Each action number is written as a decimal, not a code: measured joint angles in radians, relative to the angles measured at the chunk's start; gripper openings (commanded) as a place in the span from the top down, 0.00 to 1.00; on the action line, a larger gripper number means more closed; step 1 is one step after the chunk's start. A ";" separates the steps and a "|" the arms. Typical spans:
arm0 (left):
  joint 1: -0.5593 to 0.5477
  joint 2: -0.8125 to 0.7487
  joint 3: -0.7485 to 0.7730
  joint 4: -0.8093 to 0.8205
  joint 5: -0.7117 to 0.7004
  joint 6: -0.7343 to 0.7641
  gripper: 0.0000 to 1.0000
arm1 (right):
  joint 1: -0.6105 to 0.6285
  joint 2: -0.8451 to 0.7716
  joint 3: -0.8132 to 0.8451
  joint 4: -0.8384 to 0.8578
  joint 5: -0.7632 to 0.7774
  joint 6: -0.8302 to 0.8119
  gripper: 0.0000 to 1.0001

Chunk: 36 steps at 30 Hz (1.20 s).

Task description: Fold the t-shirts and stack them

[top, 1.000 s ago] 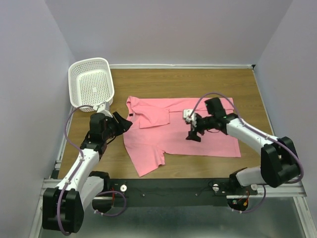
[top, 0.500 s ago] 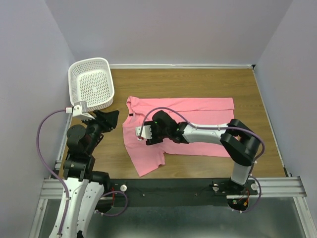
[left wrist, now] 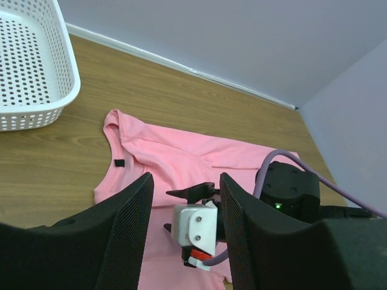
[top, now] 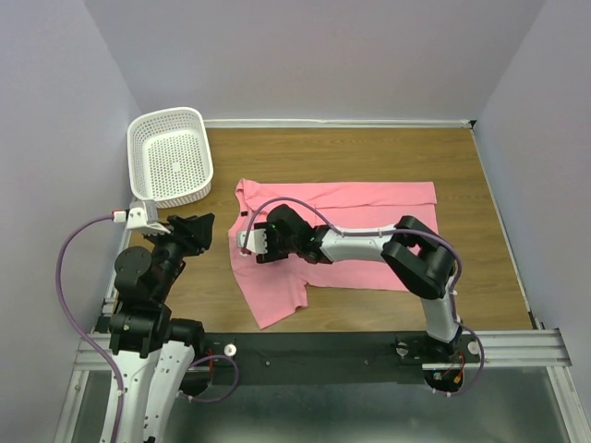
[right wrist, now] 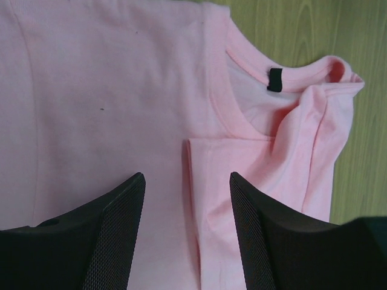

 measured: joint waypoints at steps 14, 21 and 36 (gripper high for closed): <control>0.000 0.008 0.000 0.000 0.002 0.019 0.44 | 0.000 0.084 0.076 0.000 0.098 0.015 0.51; 0.000 0.008 0.000 0.000 0.005 0.020 0.44 | 0.000 0.084 0.076 0.000 0.113 0.032 0.83; 0.000 0.008 0.000 0.000 0.007 0.023 0.44 | -0.006 0.032 0.027 -0.003 0.032 0.069 0.99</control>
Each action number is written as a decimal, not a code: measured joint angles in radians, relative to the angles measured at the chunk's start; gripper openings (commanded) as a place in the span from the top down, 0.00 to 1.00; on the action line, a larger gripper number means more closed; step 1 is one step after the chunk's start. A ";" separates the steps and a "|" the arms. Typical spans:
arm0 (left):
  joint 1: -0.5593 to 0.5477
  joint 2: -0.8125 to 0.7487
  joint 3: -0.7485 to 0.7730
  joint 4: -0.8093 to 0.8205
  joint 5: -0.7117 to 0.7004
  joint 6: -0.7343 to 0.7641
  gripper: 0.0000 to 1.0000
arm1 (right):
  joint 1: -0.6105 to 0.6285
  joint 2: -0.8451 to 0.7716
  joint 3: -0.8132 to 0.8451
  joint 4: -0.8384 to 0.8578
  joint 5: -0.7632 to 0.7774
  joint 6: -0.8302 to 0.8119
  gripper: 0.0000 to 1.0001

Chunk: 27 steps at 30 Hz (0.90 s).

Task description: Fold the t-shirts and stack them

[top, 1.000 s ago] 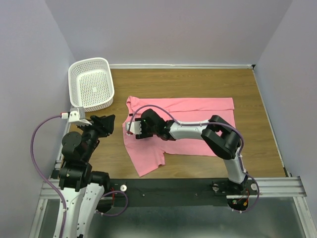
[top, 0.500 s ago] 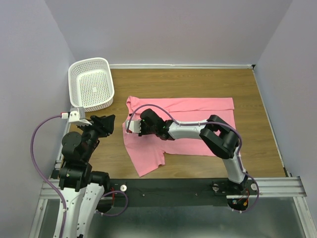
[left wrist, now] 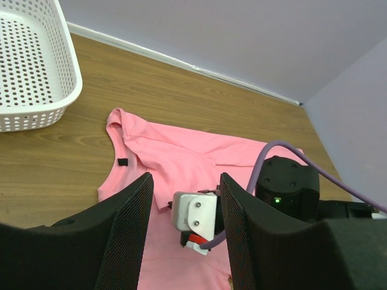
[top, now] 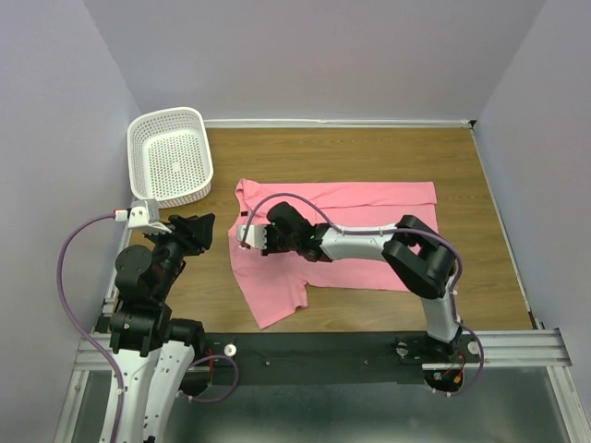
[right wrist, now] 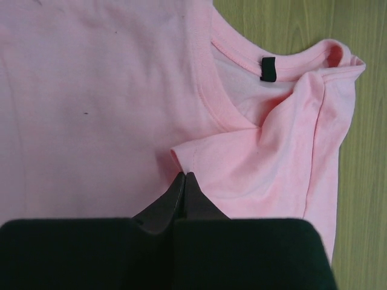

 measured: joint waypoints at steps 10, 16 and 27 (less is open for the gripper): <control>0.000 0.001 0.000 0.000 0.002 0.000 0.44 | -0.009 -0.081 -0.042 -0.005 -0.063 0.006 0.99; 0.000 0.003 0.000 0.000 0.003 0.000 0.43 | -0.011 -0.083 -0.045 -0.018 -0.103 0.003 1.00; 0.000 0.011 0.000 0.000 0.009 0.007 0.34 | -0.011 -0.132 -0.080 -0.086 -0.163 -0.014 0.29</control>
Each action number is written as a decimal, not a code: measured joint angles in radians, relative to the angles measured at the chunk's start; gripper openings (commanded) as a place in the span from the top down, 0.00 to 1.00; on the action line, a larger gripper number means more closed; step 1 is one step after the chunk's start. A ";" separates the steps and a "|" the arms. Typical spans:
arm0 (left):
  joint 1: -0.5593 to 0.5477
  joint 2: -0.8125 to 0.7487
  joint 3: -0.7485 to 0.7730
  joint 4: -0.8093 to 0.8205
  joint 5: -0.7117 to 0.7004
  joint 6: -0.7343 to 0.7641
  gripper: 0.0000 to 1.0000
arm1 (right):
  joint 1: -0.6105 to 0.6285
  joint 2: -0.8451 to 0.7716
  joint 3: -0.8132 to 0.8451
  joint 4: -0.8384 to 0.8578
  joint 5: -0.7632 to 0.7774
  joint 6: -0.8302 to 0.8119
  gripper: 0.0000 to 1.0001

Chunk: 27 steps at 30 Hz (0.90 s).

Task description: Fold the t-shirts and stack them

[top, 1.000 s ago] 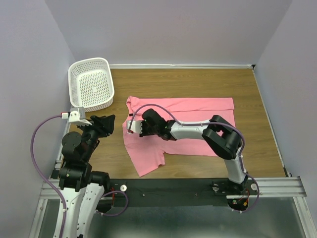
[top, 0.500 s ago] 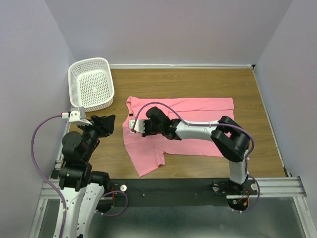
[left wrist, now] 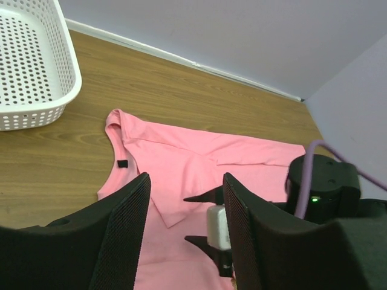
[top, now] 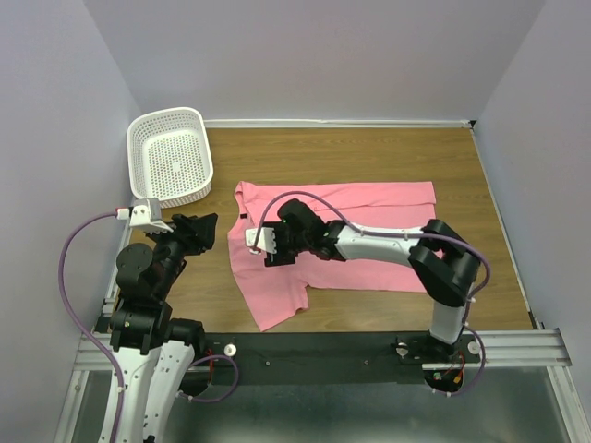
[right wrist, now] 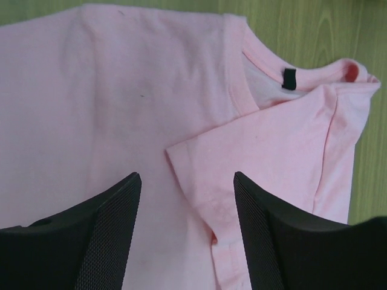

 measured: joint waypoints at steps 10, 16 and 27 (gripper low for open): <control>0.000 0.008 0.000 0.000 0.019 0.008 0.23 | 0.089 -0.328 -0.142 -0.332 -0.338 -0.234 0.30; 0.000 0.015 0.000 0.000 0.043 0.023 0.23 | 0.192 -0.252 -0.220 -0.376 -0.322 -0.248 0.32; 0.000 -0.102 0.011 0.000 0.082 0.031 0.23 | 0.266 -0.153 -0.202 -0.264 -0.167 -0.148 0.54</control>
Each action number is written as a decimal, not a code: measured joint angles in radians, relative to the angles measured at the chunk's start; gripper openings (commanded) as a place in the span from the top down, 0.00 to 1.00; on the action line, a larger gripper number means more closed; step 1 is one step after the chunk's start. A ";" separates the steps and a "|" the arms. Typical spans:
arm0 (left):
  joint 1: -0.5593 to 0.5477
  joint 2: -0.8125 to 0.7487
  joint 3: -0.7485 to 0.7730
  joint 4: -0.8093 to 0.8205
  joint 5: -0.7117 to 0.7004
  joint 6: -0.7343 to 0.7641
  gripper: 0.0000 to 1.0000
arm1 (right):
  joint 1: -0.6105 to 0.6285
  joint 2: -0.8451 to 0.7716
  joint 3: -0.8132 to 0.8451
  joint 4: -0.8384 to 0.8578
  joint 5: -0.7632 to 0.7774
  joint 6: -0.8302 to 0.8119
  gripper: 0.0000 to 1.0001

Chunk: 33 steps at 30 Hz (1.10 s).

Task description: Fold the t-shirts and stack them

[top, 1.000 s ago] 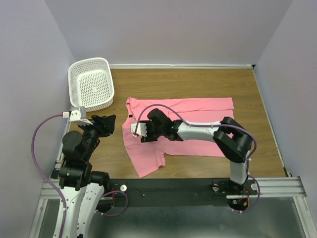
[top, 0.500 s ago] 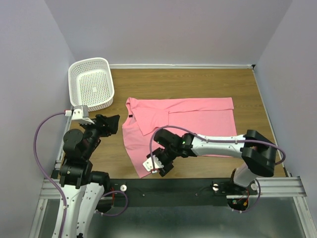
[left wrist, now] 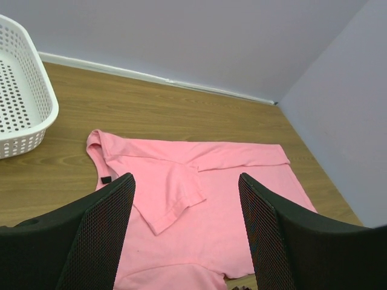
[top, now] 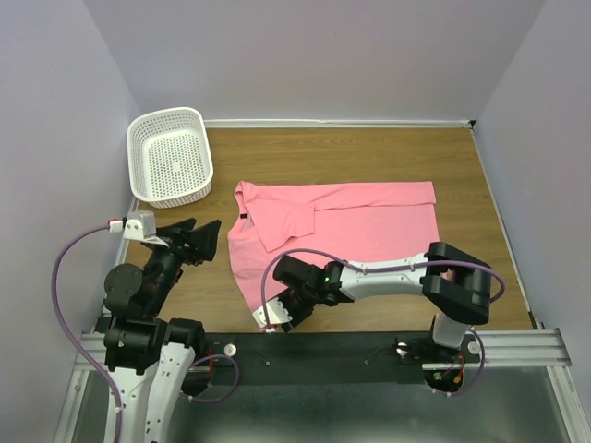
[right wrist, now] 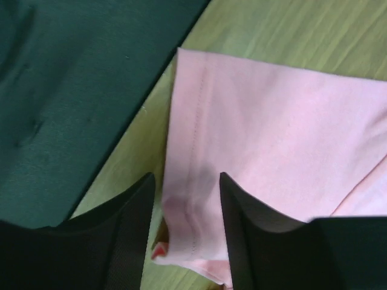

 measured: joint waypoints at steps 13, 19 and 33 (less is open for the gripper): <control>0.000 0.002 0.130 0.122 0.174 0.227 0.19 | -0.031 0.042 0.024 0.053 0.025 0.080 0.99; -0.013 0.006 0.075 0.286 0.403 0.492 0.22 | -0.179 -0.003 0.024 0.033 -0.185 0.160 1.00; -0.183 0.216 -0.038 0.197 0.644 1.027 0.36 | -0.525 0.030 0.129 0.034 -0.691 0.401 0.99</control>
